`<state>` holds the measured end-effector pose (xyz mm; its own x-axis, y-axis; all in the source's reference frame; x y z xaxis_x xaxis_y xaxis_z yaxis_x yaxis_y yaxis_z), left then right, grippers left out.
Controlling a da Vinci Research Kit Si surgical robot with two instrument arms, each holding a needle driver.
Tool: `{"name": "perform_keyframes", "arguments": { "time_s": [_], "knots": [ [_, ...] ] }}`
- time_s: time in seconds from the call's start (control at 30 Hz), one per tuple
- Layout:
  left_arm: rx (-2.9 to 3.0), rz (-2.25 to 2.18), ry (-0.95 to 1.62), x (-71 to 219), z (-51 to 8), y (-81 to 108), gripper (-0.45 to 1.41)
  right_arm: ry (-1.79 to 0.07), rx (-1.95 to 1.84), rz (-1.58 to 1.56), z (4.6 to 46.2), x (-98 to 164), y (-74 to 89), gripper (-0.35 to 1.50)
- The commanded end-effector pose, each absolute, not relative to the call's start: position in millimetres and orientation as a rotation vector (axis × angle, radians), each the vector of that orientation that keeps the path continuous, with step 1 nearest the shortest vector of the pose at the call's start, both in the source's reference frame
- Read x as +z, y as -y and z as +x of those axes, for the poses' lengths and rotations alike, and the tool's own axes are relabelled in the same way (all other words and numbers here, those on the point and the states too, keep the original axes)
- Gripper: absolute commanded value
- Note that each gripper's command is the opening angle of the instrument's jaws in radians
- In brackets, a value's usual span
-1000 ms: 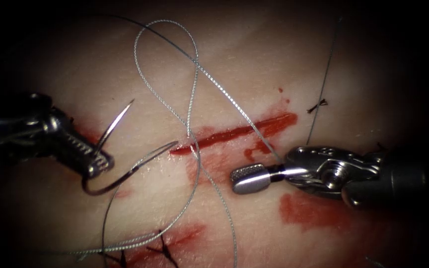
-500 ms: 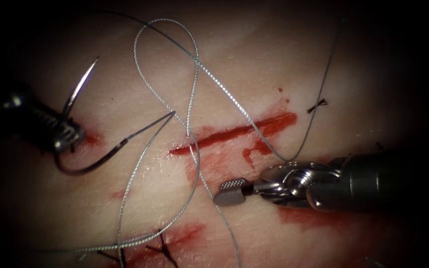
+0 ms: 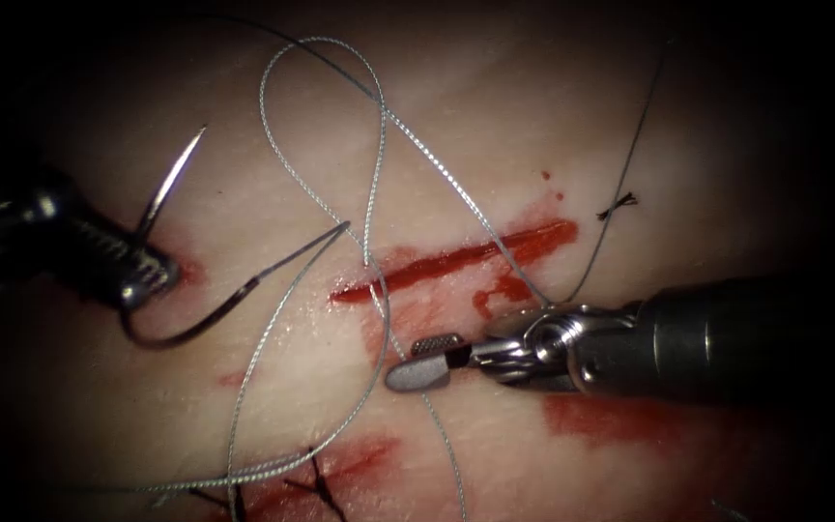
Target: Wound Closure
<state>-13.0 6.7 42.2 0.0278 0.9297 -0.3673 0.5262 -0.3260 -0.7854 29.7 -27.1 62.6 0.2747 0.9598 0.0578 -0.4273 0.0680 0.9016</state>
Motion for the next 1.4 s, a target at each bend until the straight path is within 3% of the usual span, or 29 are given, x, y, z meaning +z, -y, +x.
{"name": "perform_keyframes", "arguments": {
  "time_s": [0.03,0.07,0.23,0.37,0.47,0.5,0.57,0.6,0.63,0.8,1.03,1.23,1.27,1.3,1.33,1.37,1.4],
  "knots": [
    [1.233,-1.876,1.476,43,-13.4,-6.6,-0.45,-0.669,1.164,0.980,30.5,64,28.0,-0.25],
    [1.233,-1.876,1.476,43,-13.4,-6.6,-0.45,-0.661,1.162,0.978,30.1,64,28.3,-0.35],
    [1.234,-1.875,1.476,43,-13.3,-6.6,-0.45,-0.582,1.111,0.867,27.7,63,28.2,-0.35],
    [1.233,-1.873,1.477,43,-13.2,-6.7,-0.45,-0.587,1.160,0.810,23.4,62,25.4,-0.35],
    [1.231,-1.871,1.478,42,-13.1,-6.8,-0.45,-0.568,1.206,0.761,18.4,61,22.5,-0.35],
    [1.231,-1.871,1.479,42,-13.0,-6.7,-0.45,-0.515,1.250,0.719,14.6,61,20.9,-0.35],
    [1.232,-1.871,1.479,42,-13.0,-6.7,-0.45,-0.493,1.268,0.703,12.8,61,20.4,-0.35],
    [1.232,-1.870,1.479,42,-13.0,-6.7,-0.45,-0.443,1.295,0.652,8.8,61,19.4,-0.35],
    [1.232,-1.870,1.479,42,-13.0,-6.7,-0.45,-0.443,1.295,0.652,8.8,61,19.4,-0.35],
    [1.234,-1.874,1.476,42,-12.8,-6.9,-0.45,-0.352,1.332,0.546,0.5,61,17.2,-0.35],
    [1.235,-1.876,1.474,42,-12.5,-6.9,-0.45,-0.251,1.402,0.476,-7.5,62,16.1,-0.35],
    [1.234,-1.877,1.476,42,-12.6,-6.7,-0.45,-0.196,1.418,0.429,-9.9,62,16.0,-0.35],
    [1.234,-1.878,1.475,42,-12.6,-6.6,-0.45,-0.199,1.414,0.417,-9.6,62,15.9,-0.21],
    [1.236,-1.879,1.476,42,-12.7,-6.4,-0.45,-0.215,1.346,0.389,-9.0,62,15.7,0.46],
    [1.236,-1.879,1.476,42,-12.7,-6.4,-0.45,-0.215,1.346,0.389,-9.0,62,15.7,0.46],
    [1.244,-1.889,1.474,42,-12.8,-6.1,-0.45,-0.247,1.208,0.368,-7.8,62,15.3,0.91],
    [1.244,-1.875,1.491,42,-13.0,-5.7,-0.45,-0.279,1.086,0.356,-6.8,61,15.0,1.01]
  ]
}}
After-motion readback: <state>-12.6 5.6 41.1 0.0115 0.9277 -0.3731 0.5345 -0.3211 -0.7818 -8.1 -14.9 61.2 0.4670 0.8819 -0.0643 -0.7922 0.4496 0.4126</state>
